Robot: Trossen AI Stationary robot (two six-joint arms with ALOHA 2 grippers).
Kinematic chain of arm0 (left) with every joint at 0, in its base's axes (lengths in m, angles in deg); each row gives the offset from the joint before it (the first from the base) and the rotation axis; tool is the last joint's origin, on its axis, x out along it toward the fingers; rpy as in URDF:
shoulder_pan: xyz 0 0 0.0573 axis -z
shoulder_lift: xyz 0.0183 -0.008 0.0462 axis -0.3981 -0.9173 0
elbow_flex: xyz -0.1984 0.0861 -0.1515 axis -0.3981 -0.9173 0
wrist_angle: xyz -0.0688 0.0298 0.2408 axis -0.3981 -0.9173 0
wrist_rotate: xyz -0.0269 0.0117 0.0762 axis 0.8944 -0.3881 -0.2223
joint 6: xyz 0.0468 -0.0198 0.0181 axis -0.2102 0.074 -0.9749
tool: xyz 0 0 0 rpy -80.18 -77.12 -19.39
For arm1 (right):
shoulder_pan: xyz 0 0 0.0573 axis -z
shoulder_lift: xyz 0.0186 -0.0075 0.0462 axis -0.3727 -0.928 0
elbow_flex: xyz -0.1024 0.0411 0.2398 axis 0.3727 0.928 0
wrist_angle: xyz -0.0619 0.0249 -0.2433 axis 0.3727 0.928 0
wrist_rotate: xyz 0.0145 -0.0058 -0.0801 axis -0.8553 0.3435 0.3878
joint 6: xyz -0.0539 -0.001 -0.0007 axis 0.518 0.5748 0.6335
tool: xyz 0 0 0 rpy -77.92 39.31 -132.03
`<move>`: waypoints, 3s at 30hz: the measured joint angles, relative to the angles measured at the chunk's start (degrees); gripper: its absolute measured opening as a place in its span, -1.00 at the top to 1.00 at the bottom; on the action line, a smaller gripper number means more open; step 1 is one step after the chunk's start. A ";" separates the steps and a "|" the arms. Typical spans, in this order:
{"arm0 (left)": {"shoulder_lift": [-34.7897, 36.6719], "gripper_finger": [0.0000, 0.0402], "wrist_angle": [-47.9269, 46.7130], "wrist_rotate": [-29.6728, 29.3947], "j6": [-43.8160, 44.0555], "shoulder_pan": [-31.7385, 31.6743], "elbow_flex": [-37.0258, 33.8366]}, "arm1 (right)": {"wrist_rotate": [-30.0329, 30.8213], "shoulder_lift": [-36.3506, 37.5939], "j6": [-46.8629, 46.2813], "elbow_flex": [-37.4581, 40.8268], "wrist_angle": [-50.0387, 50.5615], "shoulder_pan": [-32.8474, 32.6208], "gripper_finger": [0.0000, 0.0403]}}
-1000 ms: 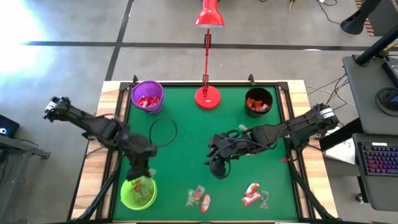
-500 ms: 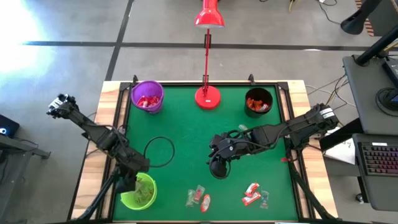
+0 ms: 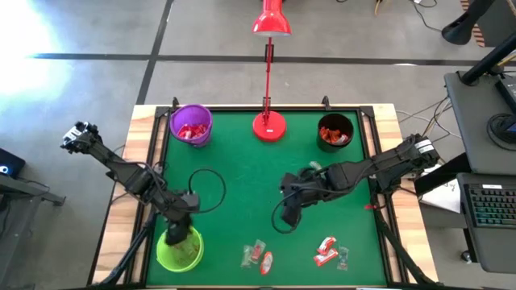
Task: Sort candy
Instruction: Put the red candy into the violet bucket
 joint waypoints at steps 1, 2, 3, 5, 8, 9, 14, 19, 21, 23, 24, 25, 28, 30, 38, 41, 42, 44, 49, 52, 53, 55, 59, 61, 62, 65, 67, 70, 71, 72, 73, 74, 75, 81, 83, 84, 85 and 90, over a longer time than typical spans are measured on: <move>0.06 0.35 0.02 -4.46 -0.62 -0.09 0.00 | 1.53 0.00 -0.93 0.00 3.96 0.01 0.26; 0.13 0.35 0.02 -9.18 -1.10 -0.21 0.00 | 2.96 0.00 -1.87 0.00 7.50 0.08 0.26; 0.17 0.35 -0.05 -13.31 -1.59 -0.39 0.08 | 4.25 0.00 -2.92 0.00 11.10 0.12 0.26; 0.17 0.35 -0.22 -19.80 -2.93 -0.96 0.74 | 6.05 -0.02 -4.32 0.00 17.01 0.16 0.26; 0.20 0.35 -0.53 -26.39 -6.55 -2.04 2.64 | 6.77 -0.04 -4.50 0.08 21.76 0.36 0.26; 0.20 0.35 -0.79 -28.49 -7.96 -2.45 3.60 | 6.80 -0.04 -4.50 0.15 22.58 0.50 0.26; 0.20 0.35 -5.72 -42.04 -14.01 -4.10 10.94 | 6.72 -0.04 -5.27 1.39 25.21 1.34 0.26; 0.22 0.35 -12.72 -54.55 -20.72 -4.33 20.53 | 6.38 -0.06 -12.09 5.24 25.74 3.00 0.26; 0.24 0.35 -16.43 -56.13 -22.61 -4.33 24.00 | 4.10 -0.07 -14.14 6.68 25.50 3.68 0.26; 0.24 0.35 -20.61 -56.84 -23.03 -4.33 27.08 | 2.70 -0.07 -16.59 7.83 25.32 3.91 0.26; 0.25 0.35 -22.39 -56.99 -22.99 -4.33 28.29 | 2.49 -0.07 -17.52 8.31 25.32 3.91 0.26; 0.30 0.35 -23.96 -57.00 -22.98 -4.33 29.25 | 2.37 -0.07 -18.66 8.66 25.30 3.89 0.26; 0.49 0.35 -27.39 -56.99 -22.97 -4.33 30.81 | 2.15 -0.22 -19.42 9.80 25.21 4.32 0.26; 0.77 0.35 -28.66 -57.00 -22.99 -4.33 30.92 | 1.33 -0.57 -19.65 10.76 25.26 5.19 0.26; 0.95 0.35 -34.12 -56.97 -22.75 -4.33 29.97 | -3.44 -0.85 -33.40 18.15 25.21 7.28 0.24; 1.03 0.35 -35.62 -56.97 -22.80 -4.33 29.49 | -5.23 -0.80 -38.12 21.49 24.99 7.31 0.19; 1.16 0.35 -36.11 -56.97 -22.62 -4.33 29.27 | -5.72 -0.79 -39.84 22.58 24.96 7.26 0.16; 1.53 0.35 -36.56 -56.97 -22.32 -4.33 28.63 | -6.20 -0.70 -42.59 24.72 22.85 7.23 0.12; 2.99 0.35 -36.62 -56.97 -22.31 -4.33 25.39 | -6.85 -0.48 -43.41 28.65 9.74 7.26 0.09; 3.94 0.35 -36.63 -56.97 -22.31 -4.33 23.27 | -6.51 -0.48 -45.92 30.38 6.41 7.26 0.10; 4.28 0.35 -36.61 -56.97 -22.29 -4.33 22.53 | -6.43 -0.48 -46.94 30.75 6.59 7.26 0.11; 4.97 0.35 -36.65 -56.95 -22.18 -4.33 21.18 | -6.40 -0.48 -48.31 31.47 7.02 7.26 0.12; 6.60 0.35 -36.55 -56.95 -20.85 -4.33 19.09 | -6.39 -0.39 -48.38 32.50 6.39 7.37 0.13; 7.52 0.35 -36.46 -56.95 -20.40 -4.33 17.96 | -6.42 -0.34 -48.33 33.28 5.25 7.46 0.12; 7.94 0.35 -36.46 -56.95 -19.96 -4.33 17.47 | -6.46 -0.24 -48.09 33.87 4.37 7.63 0.12; 9.01 0.36 -36.41 -56.95 -18.67 -4.33 16.54 | -6.48 -0.11 -47.77 36.18 1.85 8.60 0.12; 9.58 0.36 -36.32 -56.95 -17.83 -4.33 16.28 | -6.49 -0.11 -47.50 37.73 0.51 9.24 0.12; 10.12 0.36 -35.53 -56.95 -17.75 -4.33 16.09 | -6.41 -0.16 -46.95 39.25 -0.67 10.12 0.15; 10.23 0.36 -35.30 -56.95 -17.75 -4.33 16.11 | -6.43 -0.17 -46.93 39.71 -1.29 10.27 0.18; 10.25 0.36 -35.30 -56.95 -17.75 -4.33 16.17 | -6.42 -0.17 -46.74 40.30 -2.22 10.32 0.23; 10.25 0.36 -35.27 -56.94 -17.75 -4.33 16.34 | -6.41 -0.20 -46.57 41.03 -3.44 10.38 0.27; 10.23 0.36 -35.15 -56.95 -17.75 -4.33 16.57 | -6.41 -0.18 -46.55 41.82 -4.78 10.38 0.33; 10.23 0.36 -34.95 -56.95 -17.73 -4.33 16.72 | -6.41 -0.13 -46.78 42.71 -6.27 10.38 0.39; 10.24 0.36 -34.82 -56.93 -17.72 -4.33 16.83 | -6.02 0.00 -48.89 44.48 -10.27 10.38 0.81; 10.23 0.36 -34.79 -56.95 -17.82 -4.33 16.85 | -6.12 -0.01 -48.04 44.06 -9.75 10.38 0.90; 10.22 0.36 -34.77 -56.95 -17.97 -4.33 16.85 | -6.18 -0.08 -47.87 43.78 -9.51 10.38 0.90; 10.16 0.36 -34.77 -56.95 -18.01 -4.33 16.85 | -6.28 -0.14 -47.80 43.37 -9.13 10.38 0.91; 10.39 0.36 -34.90 -56.93 -18.31 -4.33 16.87 | -6.46 0.98 -47.56 40.22 -6.51 10.19 0.93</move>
